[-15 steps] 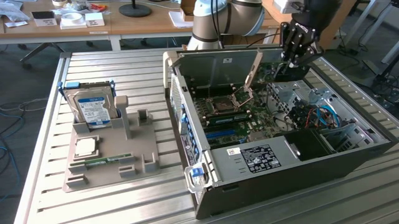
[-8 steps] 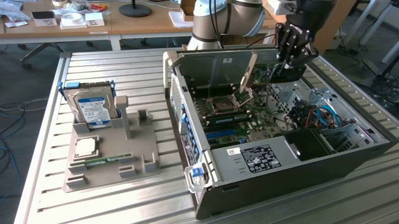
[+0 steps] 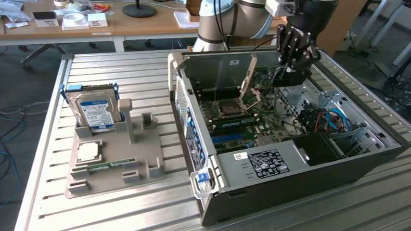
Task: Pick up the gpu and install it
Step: 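Insert the gpu into the slot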
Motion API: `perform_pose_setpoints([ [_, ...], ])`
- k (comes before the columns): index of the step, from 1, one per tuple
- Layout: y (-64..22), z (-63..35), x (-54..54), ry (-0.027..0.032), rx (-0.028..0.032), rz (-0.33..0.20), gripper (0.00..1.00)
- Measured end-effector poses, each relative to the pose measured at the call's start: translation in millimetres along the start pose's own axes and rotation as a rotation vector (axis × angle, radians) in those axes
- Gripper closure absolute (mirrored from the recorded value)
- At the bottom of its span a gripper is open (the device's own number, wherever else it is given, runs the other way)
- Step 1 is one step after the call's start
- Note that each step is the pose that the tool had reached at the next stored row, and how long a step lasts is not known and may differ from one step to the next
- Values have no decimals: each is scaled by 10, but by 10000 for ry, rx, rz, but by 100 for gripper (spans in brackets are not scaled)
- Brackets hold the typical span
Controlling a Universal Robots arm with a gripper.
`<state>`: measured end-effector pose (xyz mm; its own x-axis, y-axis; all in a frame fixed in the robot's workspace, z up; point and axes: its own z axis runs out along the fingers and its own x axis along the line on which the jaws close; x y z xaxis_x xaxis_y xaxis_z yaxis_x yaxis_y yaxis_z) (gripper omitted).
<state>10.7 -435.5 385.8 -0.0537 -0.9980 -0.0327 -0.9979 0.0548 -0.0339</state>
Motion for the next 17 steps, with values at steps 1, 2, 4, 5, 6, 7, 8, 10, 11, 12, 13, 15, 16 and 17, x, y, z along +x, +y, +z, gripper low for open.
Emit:
perform_pose_setpoints([
  [1,14,-1,11,1,1,-1,73],
  [2,25,-1,22,1,4,-1,73],
  [4,47,-1,44,-4,7,-1,73],
  [5,56,0,52,-10,7,-1,73],
  [6,66,7,56,-15,7,-1,73],
  [7,79,15,59,-14,7,-2,73],
  [8,92,22,61,-12,6,-1,73],
  [10,117,39,66,-12,6,0,73],
  [11,129,47,68,-12,6,-1,73],
  [12,139,56,70,-13,6,-1,73],
  [13,151,64,71,-12,5,-1,73],
  [15,173,85,74,-12,6,-1,73],
  [16,184,96,76,-12,6,0,73],
  [17,194,107,76,-12,6,-1,73],
])
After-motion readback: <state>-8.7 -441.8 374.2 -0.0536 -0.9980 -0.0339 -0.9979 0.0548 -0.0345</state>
